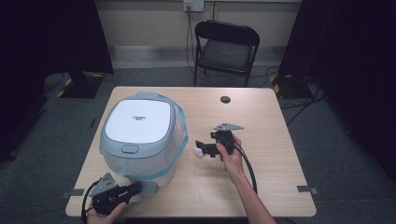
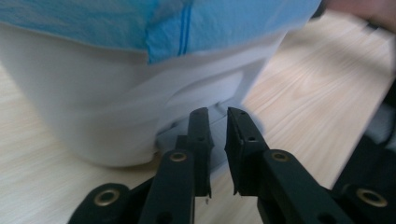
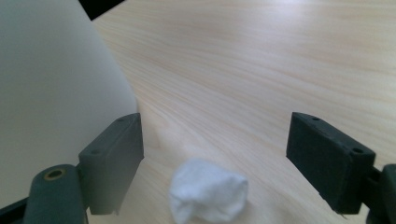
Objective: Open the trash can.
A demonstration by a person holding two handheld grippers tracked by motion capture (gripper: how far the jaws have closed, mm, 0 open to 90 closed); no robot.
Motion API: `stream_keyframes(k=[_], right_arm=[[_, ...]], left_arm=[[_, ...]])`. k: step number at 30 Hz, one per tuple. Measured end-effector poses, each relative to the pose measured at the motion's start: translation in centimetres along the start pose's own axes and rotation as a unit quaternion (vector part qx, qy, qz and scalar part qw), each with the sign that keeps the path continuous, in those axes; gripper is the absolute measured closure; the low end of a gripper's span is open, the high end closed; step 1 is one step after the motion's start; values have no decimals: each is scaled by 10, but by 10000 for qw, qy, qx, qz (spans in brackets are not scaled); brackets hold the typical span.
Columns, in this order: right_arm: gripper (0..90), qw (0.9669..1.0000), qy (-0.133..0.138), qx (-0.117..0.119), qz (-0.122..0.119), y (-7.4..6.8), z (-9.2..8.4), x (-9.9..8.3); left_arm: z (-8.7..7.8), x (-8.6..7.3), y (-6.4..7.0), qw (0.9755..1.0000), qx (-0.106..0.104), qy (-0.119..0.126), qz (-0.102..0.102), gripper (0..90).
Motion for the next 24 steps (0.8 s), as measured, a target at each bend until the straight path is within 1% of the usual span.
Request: stream_keyframes(k=[1,3,4,5,6,7,8,9,10,11,12,13,14,15,16,17,18,19,20,21,22,23,24], right_arm=[[180,10000,-14,-3,21,2,0,-2],[181,10000,-8,-34,44,5,1,-5],[184,9999,-23,-70,79,7,1,-6],[185,9999,-27,-70,94,8,2,-7],[184,9999,-25,-76,86,9,2,-8],[184,9999,-25,-76,86,9,2,-8],[184,9999,-13,-84,145,9,3,-8],[184,9999,-23,-82,123,9,3,-9],[183,9999,-25,-137,91,10,4,-9],[174,9998,-54,-170,81,11,2,-10],[174,9998,-54,-170,81,11,2,-10],[151,9997,-49,-217,64,14,0,-11],[149,9997,-60,-226,56,15,0,-11],[149,9997,-60,-226,56,15,0,-11],[149,9997,-78,-228,52,15,-1,-12],[142,9994,-101,-340,-10,17,-2,-14],[142,9993,-118,-349,-30,18,-2,-15],[142,9993,-118,-349,-30,18,-2,-15],[143,9994,-113,-324,-37,17,-2,-15],[147,9996,-113,-255,-45,16,-2,-16],[147,9996,-118,-231,-54,15,-1,-16],[149,9997,-123,-230,-43,14,-1,-16],[149,9997,-123,-230,-43,14,-1,-16]], left_arm=[[0,0,-1,10000,43,-23,64,809],[4,-1,3,9999,-56,-25,83,822],[6,-3,4,9997,16,-134,209,831],[8,-3,5,9996,19,-142,259,831],[8,-3,5,9996,19,-142,259,831],[11,-2,10,9997,-91,-79,192,831],[12,-3,9,9990,19,-209,394,831],[14,-4,9,9988,37,-240,421,831],[15,-3,9,9991,0,-216,372,832],[17,-2,7,9989,69,-222,396,838],[17,-2,7,9989,69,-222,396,844],[17,-3,6,9987,81,-233,451,853],[17,-3,6,9987,81,-233,451,874],[17,-3,4,9985,81,-234,489,874],[18,-2,3,9984,30,-240,505,900],[20,-2,1,9987,-14,-216,471,900],[21,-1,0,9985,40,-198,507,900],[21,-1,0,9985,40,-198,507,900],[22,-1,0,9980,98,-231,582,900],[23,-1,1,9968,140,-259,744,900],[23,-1,0,9974,147,-234,664,900],[23,-1,0,9982,81,-199,557,900],[23,-1,0,9982,81,-199,557,900]])
Point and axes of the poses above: each handheld gripper's, and its own axes: z roughly forward along the jaws, x roughly out of its top, y roughly to its right, the point moved 10 cm from there along z, roughly forward along the jaws, and after that the axes turned 2 degrees about -z, right-handed, at the moved point
